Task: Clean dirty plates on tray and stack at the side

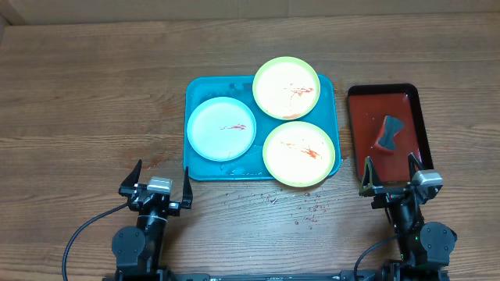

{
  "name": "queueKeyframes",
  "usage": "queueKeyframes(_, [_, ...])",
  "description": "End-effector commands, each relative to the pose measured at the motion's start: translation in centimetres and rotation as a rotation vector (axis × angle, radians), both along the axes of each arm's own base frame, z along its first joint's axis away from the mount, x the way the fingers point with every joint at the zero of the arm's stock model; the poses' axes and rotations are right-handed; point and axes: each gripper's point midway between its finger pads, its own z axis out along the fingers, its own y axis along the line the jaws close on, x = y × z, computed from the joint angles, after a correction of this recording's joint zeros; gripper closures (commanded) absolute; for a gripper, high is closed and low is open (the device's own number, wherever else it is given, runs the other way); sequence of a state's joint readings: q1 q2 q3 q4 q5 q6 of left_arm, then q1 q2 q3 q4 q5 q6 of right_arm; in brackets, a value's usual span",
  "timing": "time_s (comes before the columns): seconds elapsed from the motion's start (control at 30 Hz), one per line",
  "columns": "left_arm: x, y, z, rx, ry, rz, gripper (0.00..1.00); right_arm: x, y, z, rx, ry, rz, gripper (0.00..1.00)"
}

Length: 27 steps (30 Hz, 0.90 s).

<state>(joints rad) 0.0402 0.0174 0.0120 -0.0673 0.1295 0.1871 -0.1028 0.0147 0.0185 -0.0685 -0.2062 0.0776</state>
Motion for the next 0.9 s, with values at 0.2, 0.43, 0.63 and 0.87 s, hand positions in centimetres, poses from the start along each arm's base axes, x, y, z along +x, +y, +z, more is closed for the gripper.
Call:
queueKeyframes(0.2, [0.0, 0.0, -0.1, 0.016, -0.007, 0.003, 0.00, 0.0, 0.2, -0.1, -0.001, -0.006, 0.011, 0.00])
queueKeyframes(0.43, [0.0, 0.0, -0.1, 0.016, -0.007, 0.003, 0.00, 0.0, 0.2, -0.1, -0.001, -0.007, 0.010, 0.00])
queueKeyframes(0.63, [0.0, 0.3, -0.1, 0.016, -0.005, 0.020, 0.00, 0.0, 0.2, -0.1, 0.000, -0.006, 0.010, 0.00])
queueKeyframes(0.87, [0.1, 1.3, 1.5, 0.043, -0.072, 0.077, 0.00, -0.1, 0.4, 0.0, -0.001, -0.012, 0.024, 0.00])
